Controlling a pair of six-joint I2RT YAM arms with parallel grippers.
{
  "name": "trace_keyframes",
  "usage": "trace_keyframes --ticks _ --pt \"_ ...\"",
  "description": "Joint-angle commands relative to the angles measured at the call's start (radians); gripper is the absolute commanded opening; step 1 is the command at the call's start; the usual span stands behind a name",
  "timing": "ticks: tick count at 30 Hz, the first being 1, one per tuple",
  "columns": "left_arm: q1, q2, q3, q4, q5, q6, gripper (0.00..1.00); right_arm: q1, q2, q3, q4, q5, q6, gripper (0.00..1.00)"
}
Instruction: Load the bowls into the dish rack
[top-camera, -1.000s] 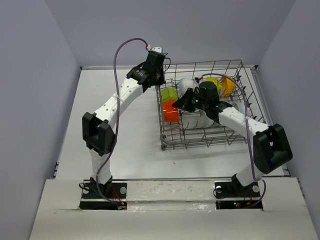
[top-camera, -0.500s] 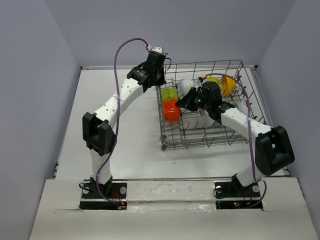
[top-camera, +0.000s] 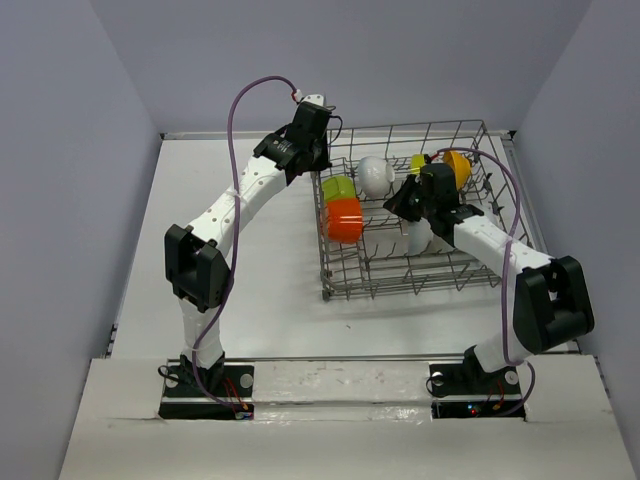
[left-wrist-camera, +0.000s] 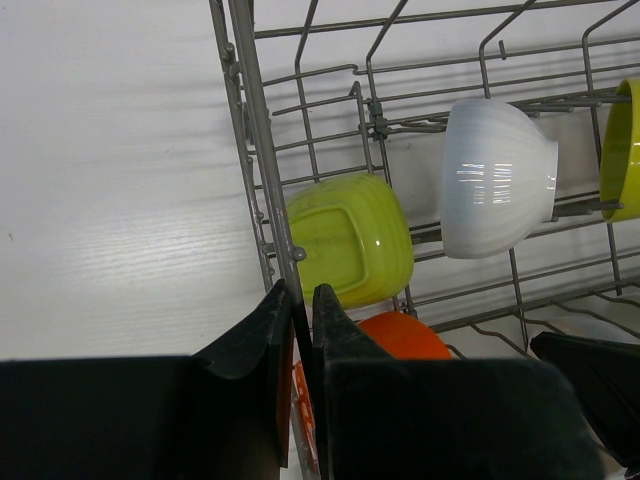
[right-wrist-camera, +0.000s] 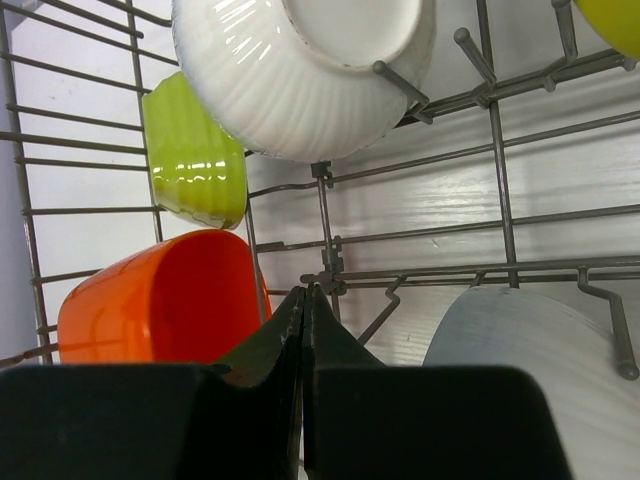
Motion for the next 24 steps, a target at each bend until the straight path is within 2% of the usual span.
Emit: trace_keyframes --ticks 1,10,17,24 --pt "0.016 -0.124 0.02 0.051 -0.04 0.071 0.0 0.007 -0.019 -0.008 -0.02 0.035 -0.03 0.01" --pt "0.016 -0.122 0.024 0.05 -0.038 0.073 0.0 0.007 -0.029 0.009 -0.03 0.017 -0.048 0.01" --pt "0.016 -0.117 0.028 0.051 -0.037 0.068 0.0 0.016 -0.087 0.055 -0.04 -0.083 -0.058 0.18" --pt "0.016 -0.107 0.047 0.047 -0.032 0.063 0.0 0.062 -0.073 0.08 -0.022 -0.157 -0.039 0.27"
